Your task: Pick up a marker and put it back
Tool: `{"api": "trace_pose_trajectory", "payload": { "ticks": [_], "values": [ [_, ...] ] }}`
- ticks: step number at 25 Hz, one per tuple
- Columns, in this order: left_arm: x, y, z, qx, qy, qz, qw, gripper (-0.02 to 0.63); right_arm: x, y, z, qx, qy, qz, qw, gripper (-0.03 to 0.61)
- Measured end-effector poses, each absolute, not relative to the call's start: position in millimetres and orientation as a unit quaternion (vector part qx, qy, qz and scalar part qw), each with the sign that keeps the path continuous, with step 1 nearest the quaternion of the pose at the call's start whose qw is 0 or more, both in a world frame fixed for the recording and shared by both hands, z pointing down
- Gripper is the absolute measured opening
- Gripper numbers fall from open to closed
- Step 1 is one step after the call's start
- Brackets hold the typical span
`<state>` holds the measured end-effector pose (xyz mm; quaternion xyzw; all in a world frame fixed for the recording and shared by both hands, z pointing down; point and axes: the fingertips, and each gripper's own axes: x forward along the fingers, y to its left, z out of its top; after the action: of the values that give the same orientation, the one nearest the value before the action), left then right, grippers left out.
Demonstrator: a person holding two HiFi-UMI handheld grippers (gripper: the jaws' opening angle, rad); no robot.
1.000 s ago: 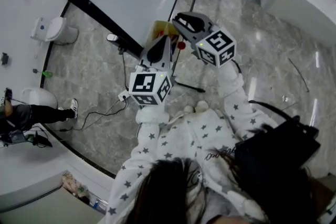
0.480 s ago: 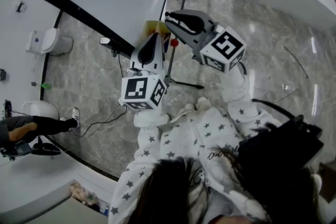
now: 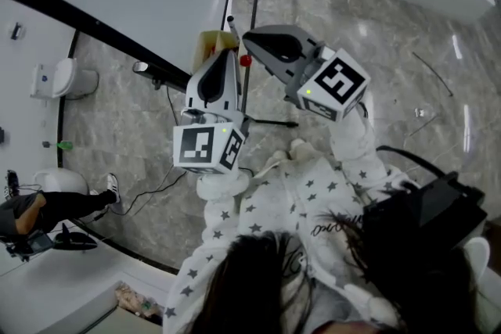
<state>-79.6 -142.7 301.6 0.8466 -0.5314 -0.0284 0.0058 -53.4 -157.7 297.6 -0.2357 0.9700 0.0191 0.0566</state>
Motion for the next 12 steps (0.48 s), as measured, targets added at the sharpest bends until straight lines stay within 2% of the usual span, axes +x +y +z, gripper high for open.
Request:
{"api": "trace_pose_trajectory", "payload": {
  "ticks": [12],
  "values": [
    [-69.0,-136.3,297.2,0.858,-0.513,-0.036,-0.002,0.000,-42.4,-151.1,296.3,-0.255,0.965,0.022,0.056,0.006]
  ]
}}
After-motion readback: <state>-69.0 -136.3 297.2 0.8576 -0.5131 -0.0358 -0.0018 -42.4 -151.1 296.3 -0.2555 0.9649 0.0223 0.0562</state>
